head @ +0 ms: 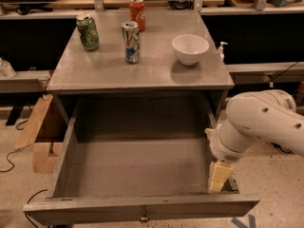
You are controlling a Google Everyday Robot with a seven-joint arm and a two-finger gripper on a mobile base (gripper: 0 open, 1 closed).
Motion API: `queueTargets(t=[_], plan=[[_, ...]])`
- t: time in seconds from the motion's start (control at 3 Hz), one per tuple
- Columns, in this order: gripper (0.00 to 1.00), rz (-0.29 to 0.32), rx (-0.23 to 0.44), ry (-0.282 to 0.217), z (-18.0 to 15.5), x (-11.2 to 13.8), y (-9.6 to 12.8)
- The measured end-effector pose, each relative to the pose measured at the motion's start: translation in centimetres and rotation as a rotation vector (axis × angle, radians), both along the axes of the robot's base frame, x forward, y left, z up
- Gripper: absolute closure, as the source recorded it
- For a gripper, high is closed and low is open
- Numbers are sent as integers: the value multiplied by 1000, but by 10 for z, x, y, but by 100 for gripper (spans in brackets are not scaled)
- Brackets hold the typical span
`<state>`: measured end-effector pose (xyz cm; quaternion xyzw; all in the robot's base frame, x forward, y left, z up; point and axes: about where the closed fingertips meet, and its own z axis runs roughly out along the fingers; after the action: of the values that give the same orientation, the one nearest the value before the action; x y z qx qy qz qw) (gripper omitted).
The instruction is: Open top drawer
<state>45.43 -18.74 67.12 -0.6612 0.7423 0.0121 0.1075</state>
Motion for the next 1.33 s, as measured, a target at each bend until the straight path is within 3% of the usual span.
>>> queueTargets(t=[0.33, 0.67, 1.33], plan=[[0, 5, 1, -17, 10, 3, -6], [0, 23, -31, -88, 61, 15, -22], [0, 58, -38, -249, 203, 17, -75]])
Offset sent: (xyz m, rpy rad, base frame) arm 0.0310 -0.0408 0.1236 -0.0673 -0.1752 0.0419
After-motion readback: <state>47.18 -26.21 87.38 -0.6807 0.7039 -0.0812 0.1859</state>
